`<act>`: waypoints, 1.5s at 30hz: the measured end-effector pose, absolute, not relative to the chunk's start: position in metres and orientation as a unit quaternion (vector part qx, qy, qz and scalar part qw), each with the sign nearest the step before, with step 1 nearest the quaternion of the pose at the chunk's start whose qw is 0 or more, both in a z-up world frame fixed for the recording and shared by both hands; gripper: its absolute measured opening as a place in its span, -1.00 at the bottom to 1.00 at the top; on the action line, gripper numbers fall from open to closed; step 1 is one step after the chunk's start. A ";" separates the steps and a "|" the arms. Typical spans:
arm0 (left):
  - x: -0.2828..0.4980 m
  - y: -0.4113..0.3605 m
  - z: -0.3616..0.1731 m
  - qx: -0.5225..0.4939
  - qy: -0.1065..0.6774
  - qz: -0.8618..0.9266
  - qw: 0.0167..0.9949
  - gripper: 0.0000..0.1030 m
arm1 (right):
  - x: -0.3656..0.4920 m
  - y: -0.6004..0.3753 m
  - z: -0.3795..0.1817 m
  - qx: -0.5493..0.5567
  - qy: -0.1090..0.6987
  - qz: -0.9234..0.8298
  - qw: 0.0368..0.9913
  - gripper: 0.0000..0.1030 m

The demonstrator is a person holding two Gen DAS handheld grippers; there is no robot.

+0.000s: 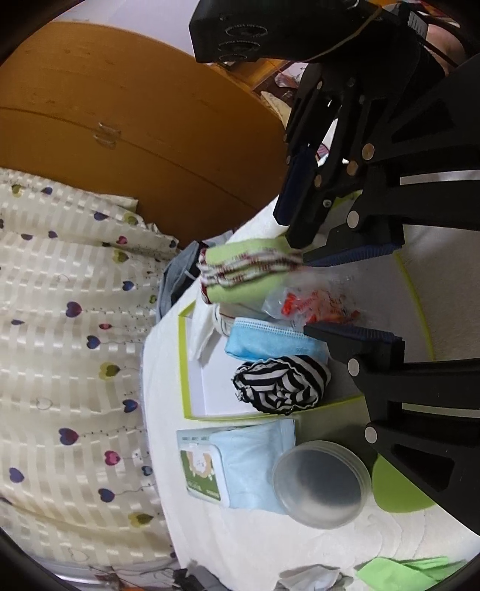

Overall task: Organize soft objects
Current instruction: 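Open both tools to release bag and towel into the box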

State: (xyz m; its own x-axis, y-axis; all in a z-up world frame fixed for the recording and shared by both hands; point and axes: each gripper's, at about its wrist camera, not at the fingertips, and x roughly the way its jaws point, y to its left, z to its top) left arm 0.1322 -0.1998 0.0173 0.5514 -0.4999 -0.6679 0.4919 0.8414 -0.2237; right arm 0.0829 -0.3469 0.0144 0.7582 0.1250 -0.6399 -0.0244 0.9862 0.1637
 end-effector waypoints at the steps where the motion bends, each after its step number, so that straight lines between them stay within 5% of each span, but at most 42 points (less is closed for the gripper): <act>1: 0.131 -0.198 0.019 -0.006 0.379 -0.282 0.881 -0.43 | 0.081 -0.346 0.016 0.072 0.343 0.036 0.936 -0.29; 4: 0.124 -0.193 0.023 -0.009 0.374 -0.283 0.883 -0.43 | 0.075 -0.346 0.019 0.076 0.339 0.032 0.937 -0.18; 45: 0.041 -0.075 0.048 -0.028 0.320 -0.216 0.922 -0.43 | 0.013 -0.258 0.060 0.019 0.302 0.063 0.951 -0.18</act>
State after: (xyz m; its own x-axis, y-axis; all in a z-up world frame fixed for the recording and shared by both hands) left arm 0.0413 -0.0750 0.0480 0.7025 -0.4157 -0.5777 0.3798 0.9054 -0.1897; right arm 0.0134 -0.2583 0.0604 0.8100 0.1311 -0.5716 -0.1080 0.9914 0.0743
